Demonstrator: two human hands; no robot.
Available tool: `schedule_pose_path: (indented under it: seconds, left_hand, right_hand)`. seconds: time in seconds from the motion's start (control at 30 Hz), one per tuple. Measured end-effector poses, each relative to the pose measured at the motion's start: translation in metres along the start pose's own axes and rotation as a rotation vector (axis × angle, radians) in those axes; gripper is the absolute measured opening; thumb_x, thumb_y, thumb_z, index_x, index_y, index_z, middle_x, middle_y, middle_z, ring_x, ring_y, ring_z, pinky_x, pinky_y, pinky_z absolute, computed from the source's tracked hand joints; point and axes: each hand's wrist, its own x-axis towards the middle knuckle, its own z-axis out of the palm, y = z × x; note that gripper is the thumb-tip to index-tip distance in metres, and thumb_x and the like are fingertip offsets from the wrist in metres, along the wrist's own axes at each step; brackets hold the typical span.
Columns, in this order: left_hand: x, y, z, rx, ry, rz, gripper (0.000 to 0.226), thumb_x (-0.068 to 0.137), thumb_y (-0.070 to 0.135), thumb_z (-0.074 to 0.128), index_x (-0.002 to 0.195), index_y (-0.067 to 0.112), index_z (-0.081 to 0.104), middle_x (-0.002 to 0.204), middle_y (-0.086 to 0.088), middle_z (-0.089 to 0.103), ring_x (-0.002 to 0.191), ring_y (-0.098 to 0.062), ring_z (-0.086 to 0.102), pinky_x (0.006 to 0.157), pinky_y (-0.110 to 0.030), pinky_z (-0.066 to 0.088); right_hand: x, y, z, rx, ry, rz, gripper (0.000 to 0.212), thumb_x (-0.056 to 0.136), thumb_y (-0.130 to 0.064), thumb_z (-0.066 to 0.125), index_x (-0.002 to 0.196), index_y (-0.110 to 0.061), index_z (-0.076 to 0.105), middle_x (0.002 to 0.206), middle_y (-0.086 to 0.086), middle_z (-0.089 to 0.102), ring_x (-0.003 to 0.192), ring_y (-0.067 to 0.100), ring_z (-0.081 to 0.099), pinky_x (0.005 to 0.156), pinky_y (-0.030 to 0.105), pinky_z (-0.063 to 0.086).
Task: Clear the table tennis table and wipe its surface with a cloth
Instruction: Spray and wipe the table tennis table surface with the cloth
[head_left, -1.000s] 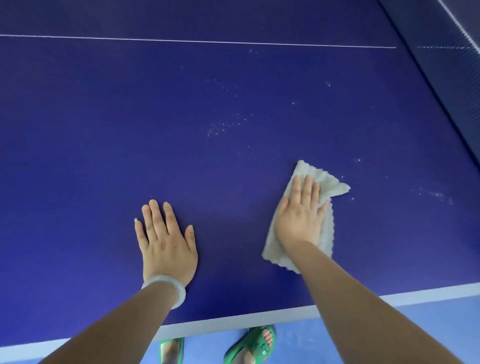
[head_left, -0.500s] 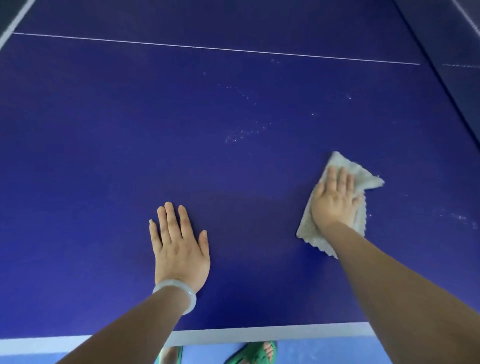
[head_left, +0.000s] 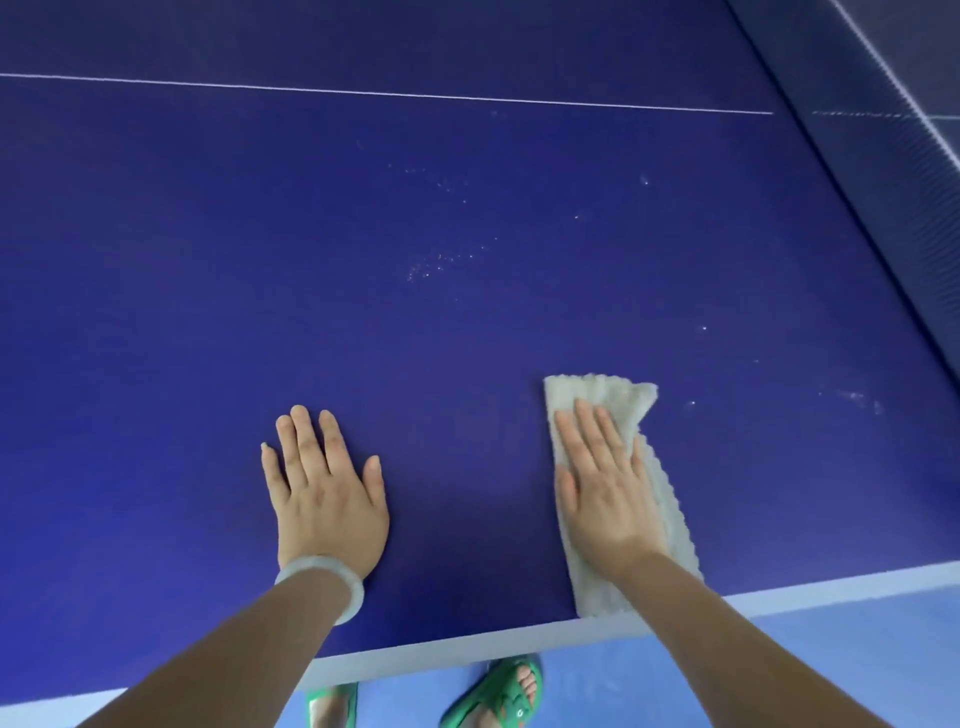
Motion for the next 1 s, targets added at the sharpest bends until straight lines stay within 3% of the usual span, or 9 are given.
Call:
schedule_pose_path:
  seconds: [0.07, 0.17, 0.27, 0.4, 0.53, 0.6, 0.73, 0.87, 1.0]
  left_hand:
    - [-0.001, -0.001, -0.001, -0.001, 0.001, -0.002, 0.069, 0.099, 0.042, 0.021, 0.151, -0.003, 0.025, 0.159, -0.026, 0.02, 0.149, -0.039, 0.014, 0.121, -0.054, 0.01]
    - [0.0, 0.0, -0.001, -0.013, 0.001, -0.003, 0.065, 0.101, 0.038, 0.029, 0.15, -0.004, 0.025, 0.158, -0.027, 0.02, 0.148, -0.04, 0.015, 0.12, -0.056, 0.011]
    - [0.0, -0.001, 0.0, -0.02, -0.024, 0.002, 0.07, 0.098, 0.042, 0.021, 0.149, -0.006, 0.026, 0.157, -0.03, 0.021, 0.147, -0.043, 0.015, 0.121, -0.056, 0.008]
    - [0.006, 0.014, -0.008, -0.121, -0.042, 0.032, 0.057, 0.098, 0.018, 0.051, 0.144, -0.011, 0.034, 0.155, -0.032, 0.023, 0.146, -0.047, 0.015, 0.119, -0.06, 0.014]
    - [0.003, 0.092, -0.02, -0.283, -0.049, 0.288, 0.054, 0.099, 0.017, 0.047, 0.148, -0.003, 0.033, 0.16, -0.02, 0.018, 0.151, -0.032, 0.01, 0.123, -0.039, 0.004]
    - [0.005, 0.143, -0.021, -0.349, -0.106, 0.231, 0.057, 0.103, 0.026, 0.04, 0.153, 0.004, 0.023, 0.163, -0.015, 0.011, 0.152, -0.028, 0.003, 0.124, -0.037, 0.0]
    - [0.002, 0.203, -0.005, -0.268, -0.153, 0.013, 0.066, 0.103, 0.042, 0.029, 0.156, 0.007, 0.01, 0.164, -0.018, -0.003, 0.151, -0.034, -0.009, 0.122, -0.046, -0.007]
    - [-0.006, 0.212, 0.012, -0.143, -0.074, 0.013, 0.07, 0.101, 0.044, 0.023, 0.155, 0.001, 0.01, 0.161, -0.026, 0.003, 0.15, -0.041, -0.002, 0.121, -0.054, -0.001]
    - [-0.005, 0.216, 0.012, -0.076, -0.101, -0.024, 0.069, 0.101, 0.043, 0.02, 0.155, 0.001, 0.01, 0.161, -0.025, 0.005, 0.15, -0.041, -0.001, 0.121, -0.054, 0.0]
  right_hand:
    - [0.013, 0.024, -0.007, 0.067, 0.024, 0.293, 0.058, 0.101, -0.039, 0.013, 0.157, -0.034, 0.005, 0.165, -0.011, -0.001, 0.151, 0.009, -0.007, 0.123, 0.048, 0.005]
    - [0.019, 0.008, -0.003, 0.099, 0.068, 0.451, 0.057, 0.103, -0.036, 0.014, 0.158, -0.029, -0.001, 0.165, -0.005, -0.004, 0.152, 0.015, -0.008, 0.123, 0.049, -0.002]
    - [0.008, -0.01, 0.002, 0.067, 0.064, 0.38, 0.06, 0.1, -0.04, 0.007, 0.158, -0.027, -0.002, 0.165, -0.004, -0.006, 0.152, 0.015, -0.009, 0.122, 0.047, -0.007]
    - [0.005, -0.005, 0.001, 0.077, 0.061, 0.295, 0.064, 0.096, -0.043, 0.003, 0.158, -0.027, 0.001, 0.165, -0.004, -0.004, 0.151, 0.015, -0.01, 0.122, 0.047, -0.008]
    - [0.003, -0.001, 0.002, 0.069, 0.063, 0.255, 0.062, 0.098, -0.042, 0.008, 0.158, -0.027, 0.002, 0.165, -0.005, -0.004, 0.151, 0.014, -0.01, 0.122, 0.046, -0.008]
    - [-0.005, 0.011, -0.002, 0.076, 0.043, 0.172, 0.059, 0.1, -0.041, 0.013, 0.158, -0.029, 0.005, 0.165, -0.008, -0.002, 0.151, 0.011, -0.01, 0.123, 0.045, -0.004]
    - [-0.038, 0.067, -0.01, 0.073, 0.001, 0.089, 0.057, 0.101, -0.042, 0.014, 0.157, -0.035, 0.006, 0.164, -0.015, -0.006, 0.15, 0.005, -0.013, 0.122, 0.04, -0.005]
    - [-0.052, 0.135, -0.021, 0.097, 0.062, 0.386, 0.06, 0.097, -0.044, 0.014, 0.157, -0.037, 0.007, 0.163, -0.017, -0.003, 0.15, 0.004, -0.009, 0.122, 0.047, 0.011]
    - [-0.021, 0.145, -0.025, 0.142, 0.103, 0.699, 0.058, 0.102, -0.037, 0.017, 0.157, -0.03, -0.001, 0.165, -0.007, -0.005, 0.152, 0.013, -0.009, 0.122, 0.047, -0.004]
